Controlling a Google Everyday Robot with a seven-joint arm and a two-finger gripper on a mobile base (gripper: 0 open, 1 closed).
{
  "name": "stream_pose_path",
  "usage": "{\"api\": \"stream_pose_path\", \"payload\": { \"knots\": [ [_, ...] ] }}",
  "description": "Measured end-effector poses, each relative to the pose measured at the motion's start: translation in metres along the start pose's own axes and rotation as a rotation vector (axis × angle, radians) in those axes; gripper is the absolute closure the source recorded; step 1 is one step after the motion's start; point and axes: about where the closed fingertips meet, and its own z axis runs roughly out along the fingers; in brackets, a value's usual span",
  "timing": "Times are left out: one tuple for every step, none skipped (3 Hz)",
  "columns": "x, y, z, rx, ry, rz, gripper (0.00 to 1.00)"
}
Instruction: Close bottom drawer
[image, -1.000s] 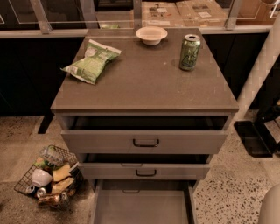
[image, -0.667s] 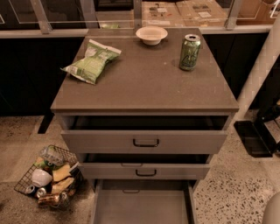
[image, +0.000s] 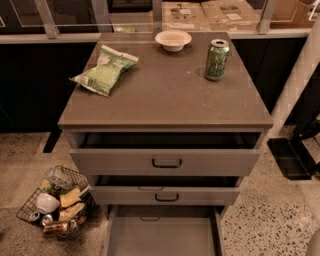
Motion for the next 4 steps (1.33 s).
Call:
{"api": "stream_pose_path", "payload": {
  "knots": [
    [0.0, 0.0, 0.0, 0.0, 0.0, 0.0, 1.0],
    [-0.002, -0.006, 0.006, 0.014, -0.005, 0.008, 1.0],
    [-0.004, -0.036, 0.021, 0.086, -0.02, -0.004, 1.0],
    [-0.005, -0.035, 0.019, 0.086, -0.02, -0.004, 1.0]
  ]
}}
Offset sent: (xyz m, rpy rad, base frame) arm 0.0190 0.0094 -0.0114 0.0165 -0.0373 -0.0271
